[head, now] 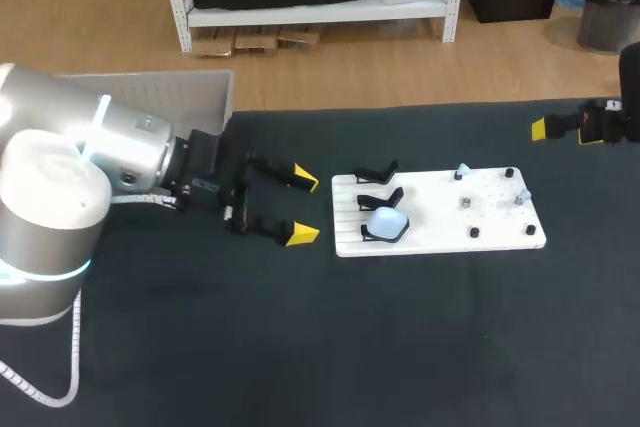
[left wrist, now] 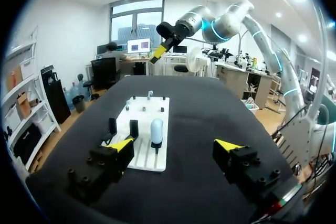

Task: Pick up each earbud case from the left stands, insert the matching earbuds, close the lid, and place the case in the box.

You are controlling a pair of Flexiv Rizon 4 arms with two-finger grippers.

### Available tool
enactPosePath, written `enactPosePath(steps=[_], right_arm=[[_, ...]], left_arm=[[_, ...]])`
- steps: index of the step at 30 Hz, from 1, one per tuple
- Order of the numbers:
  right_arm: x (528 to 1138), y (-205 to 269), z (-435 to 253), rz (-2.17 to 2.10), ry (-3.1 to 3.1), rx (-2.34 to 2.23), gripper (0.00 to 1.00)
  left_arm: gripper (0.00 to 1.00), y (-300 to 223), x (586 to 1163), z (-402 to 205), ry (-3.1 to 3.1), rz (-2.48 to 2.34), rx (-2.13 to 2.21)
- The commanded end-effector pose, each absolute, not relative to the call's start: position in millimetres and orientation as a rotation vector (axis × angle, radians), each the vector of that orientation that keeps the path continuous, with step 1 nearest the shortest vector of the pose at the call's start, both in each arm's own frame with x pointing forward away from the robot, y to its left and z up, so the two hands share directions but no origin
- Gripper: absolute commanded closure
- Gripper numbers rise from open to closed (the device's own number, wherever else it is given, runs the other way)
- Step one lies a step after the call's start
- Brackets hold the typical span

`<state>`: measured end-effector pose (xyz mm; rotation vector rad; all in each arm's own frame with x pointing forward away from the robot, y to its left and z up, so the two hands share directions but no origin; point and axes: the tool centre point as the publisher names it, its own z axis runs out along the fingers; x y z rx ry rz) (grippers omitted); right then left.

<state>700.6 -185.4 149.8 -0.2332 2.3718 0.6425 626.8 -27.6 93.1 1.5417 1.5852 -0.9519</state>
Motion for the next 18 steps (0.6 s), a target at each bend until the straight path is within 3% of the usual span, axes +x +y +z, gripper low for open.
enactPosePath(steps=[1,5,9,14,18], right_arm=[[700.4,-185.8,149.8,0.643,2.372,-0.234,0.0],[700.4,-185.8,149.8,0.643,2.372,-0.234,0.0],[700.4,-185.8,149.8,0.643,2.372,-0.234,0.0],[700.4,-185.8,149.8,0.643,2.372,-0.234,0.0],[700.4,-185.8,149.8,0.643,2.372,-0.234,0.0]], left_arm=[[0.15,-39.4,633.0,82.8,1.573,-0.951,1.543],[0.21,-45.2,636.9,77.0,1.571,-0.948,1.543],[0.48,-50.3,641.1,71.1,1.581,-0.95,1.539],[0.56,-55.9,644.6,65.3,1.592,-0.953,1.526],[0.55,-61.7,643.6,62.0,1.589,-0.952,1.525]])
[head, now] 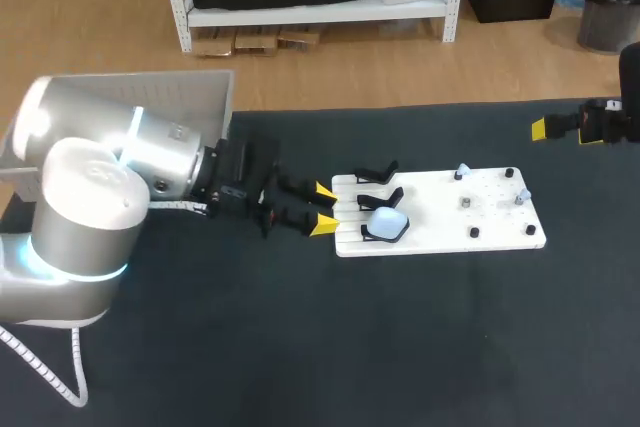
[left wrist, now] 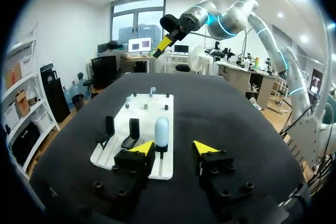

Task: Pick up each earbud case from the left stands, insert the matching earbuds, close the lid, and place the case in the box.

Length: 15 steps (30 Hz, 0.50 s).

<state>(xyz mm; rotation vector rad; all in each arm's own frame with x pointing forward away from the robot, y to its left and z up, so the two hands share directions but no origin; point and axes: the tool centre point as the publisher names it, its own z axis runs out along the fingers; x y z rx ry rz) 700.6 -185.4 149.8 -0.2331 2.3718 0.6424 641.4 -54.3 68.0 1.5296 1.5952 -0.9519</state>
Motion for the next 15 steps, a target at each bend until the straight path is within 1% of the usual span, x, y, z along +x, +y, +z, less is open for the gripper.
enactPosePath(steps=[1,15], right_arm=[[700.4,-185.8,149.8,0.643,2.372,-0.234,0.0],[700.4,-185.8,149.8,0.643,2.372,-0.234,0.0]], left_arm=[[0.55,-63.3,643.0,61.3,1.588,-0.953,1.525],[0.55,-84.7,642.9,42.1,1.58,-0.948,1.528]])
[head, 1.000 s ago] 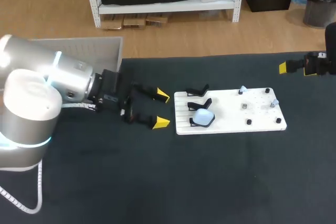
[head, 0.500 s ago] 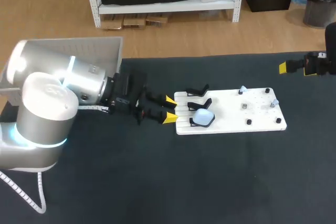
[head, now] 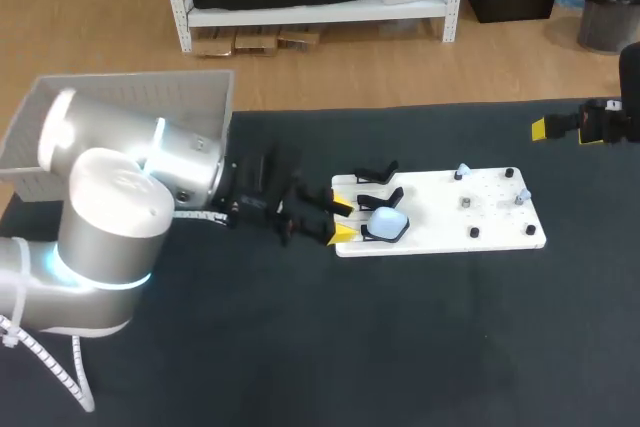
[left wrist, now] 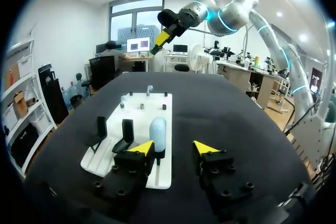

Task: Pick up each earbud case from the left stands, insert the matching earbuds, close the lid, and place the case in the box.

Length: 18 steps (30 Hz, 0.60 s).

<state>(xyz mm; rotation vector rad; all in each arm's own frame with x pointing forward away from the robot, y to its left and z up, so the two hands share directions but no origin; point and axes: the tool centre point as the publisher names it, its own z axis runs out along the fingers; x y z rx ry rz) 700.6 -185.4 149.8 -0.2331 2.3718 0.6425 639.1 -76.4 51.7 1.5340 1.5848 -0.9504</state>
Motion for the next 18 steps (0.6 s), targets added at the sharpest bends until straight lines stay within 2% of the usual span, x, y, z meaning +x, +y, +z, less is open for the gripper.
enactPosePath(steps=[1,18], right_arm=[[700.4,-185.8,149.8,0.643,2.372,-0.234,0.0],[700.4,-185.8,149.8,0.643,2.372,-0.234,0.0]], left_arm=[[0.55,-86.1,643.8,40.4,1.581,-0.945,1.529],[0.51,-101.0,672.5,28.3,1.573,-0.936,1.538]])
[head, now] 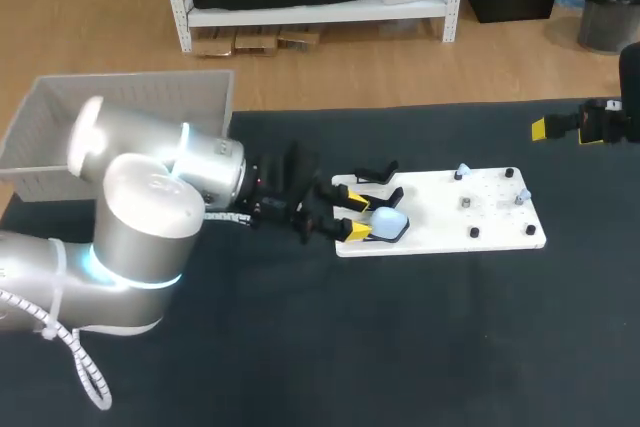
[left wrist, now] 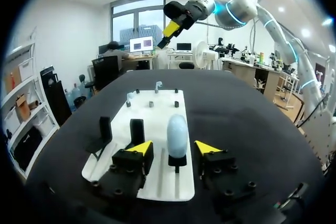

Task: Pick up each earbud case from the left stands, insert the matching earbuds, close the lid, and place the case in the box.

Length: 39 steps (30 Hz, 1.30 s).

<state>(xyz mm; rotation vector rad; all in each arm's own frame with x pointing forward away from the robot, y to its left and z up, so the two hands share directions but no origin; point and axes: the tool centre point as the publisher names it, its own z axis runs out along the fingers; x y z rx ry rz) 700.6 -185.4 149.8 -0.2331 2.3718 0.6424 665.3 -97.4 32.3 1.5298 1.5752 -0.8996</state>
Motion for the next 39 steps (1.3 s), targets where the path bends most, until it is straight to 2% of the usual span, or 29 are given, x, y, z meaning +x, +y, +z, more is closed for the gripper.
enactPosePath(steps=[1,4,5,9,16,39], right_arm=[[700.4,-185.8,149.8,0.643,2.372,-0.234,0.0],[700.4,-185.8,149.8,0.643,2.372,-0.234,0.0],[700.4,-185.8,149.8,0.643,2.372,-0.234,0.0],[700.4,-185.8,149.8,0.643,2.372,-0.234,0.0],[700.4,-185.8,149.8,0.643,2.372,-0.234,0.0],[700.4,-185.8,149.8,0.643,2.372,-0.234,0.0]], left_arm=[[0.5,-101.1,672.7,28.4,1.571,-0.952,1.545],[0.42,-100.5,669.0,29.3,1.555,-0.982,1.577],[0.42,-100.5,667.9,29.0,1.553,-0.983,1.582],[0.49,-101.3,666.3,27.1,1.554,-0.989,1.591],[0.53,-102.6,671.7,25.0,1.579,-0.998,1.573],[0.53,-113.3,667.4,22.6,1.604,-1.028,1.564]])
